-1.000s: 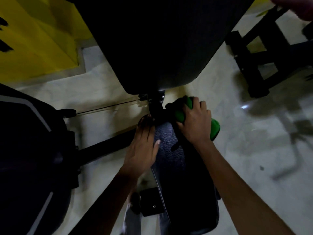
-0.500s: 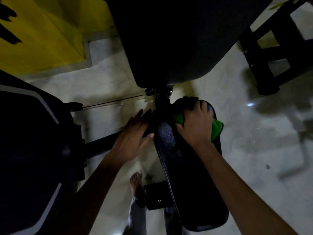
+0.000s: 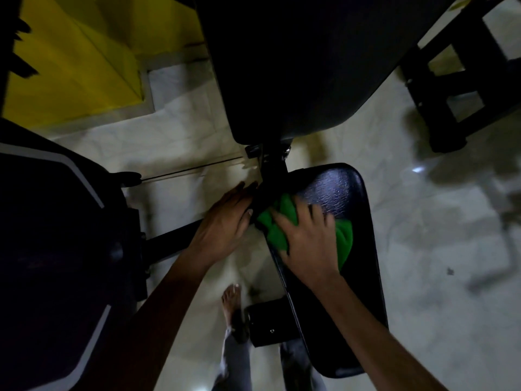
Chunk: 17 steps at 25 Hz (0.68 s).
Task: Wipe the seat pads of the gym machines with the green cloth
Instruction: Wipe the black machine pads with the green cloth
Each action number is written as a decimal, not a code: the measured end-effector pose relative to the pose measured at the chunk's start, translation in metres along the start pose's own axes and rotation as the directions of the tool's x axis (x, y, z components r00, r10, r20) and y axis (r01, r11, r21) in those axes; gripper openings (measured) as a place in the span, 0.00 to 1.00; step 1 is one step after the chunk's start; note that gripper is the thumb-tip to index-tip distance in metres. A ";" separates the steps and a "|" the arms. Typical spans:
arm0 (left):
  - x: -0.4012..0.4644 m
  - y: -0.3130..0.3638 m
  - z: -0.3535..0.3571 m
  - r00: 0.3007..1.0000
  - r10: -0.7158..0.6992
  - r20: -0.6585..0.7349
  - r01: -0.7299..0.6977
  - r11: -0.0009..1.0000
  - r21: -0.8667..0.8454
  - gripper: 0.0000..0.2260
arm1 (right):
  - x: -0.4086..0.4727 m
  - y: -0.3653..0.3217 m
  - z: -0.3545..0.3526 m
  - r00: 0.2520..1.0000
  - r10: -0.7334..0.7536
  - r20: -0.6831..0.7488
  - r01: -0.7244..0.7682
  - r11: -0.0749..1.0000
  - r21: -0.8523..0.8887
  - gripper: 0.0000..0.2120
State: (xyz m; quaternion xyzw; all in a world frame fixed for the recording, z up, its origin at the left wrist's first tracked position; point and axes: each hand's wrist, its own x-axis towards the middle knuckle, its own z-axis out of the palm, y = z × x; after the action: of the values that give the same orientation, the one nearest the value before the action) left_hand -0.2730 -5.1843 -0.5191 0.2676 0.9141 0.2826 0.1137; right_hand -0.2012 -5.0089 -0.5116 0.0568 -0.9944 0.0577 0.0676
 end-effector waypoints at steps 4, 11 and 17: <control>0.017 0.011 -0.007 0.997 0.051 0.062 -0.055 0.997 0.062 0.26 | -0.047 0.023 -0.004 0.903 -0.411 0.123 0.414 0.910 0.001 0.26; 0.070 0.027 0.009 0.931 0.268 0.249 -0.315 0.932 0.177 0.26 | -0.031 0.019 -0.004 0.937 0.350 -0.008 -0.350 0.937 0.020 0.35; 0.083 0.021 0.022 0.868 0.357 0.345 -0.460 0.839 0.289 0.27 | -0.076 0.036 -0.005 0.982 -0.156 0.110 0.159 0.987 -0.014 0.32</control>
State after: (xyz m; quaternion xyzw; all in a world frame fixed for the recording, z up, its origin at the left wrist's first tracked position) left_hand -0.3252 -5.1139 -0.5295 0.5113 0.8457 0.0870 0.1255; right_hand -0.1304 -4.9645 -0.5207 0.1374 -0.9896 0.0376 0.0184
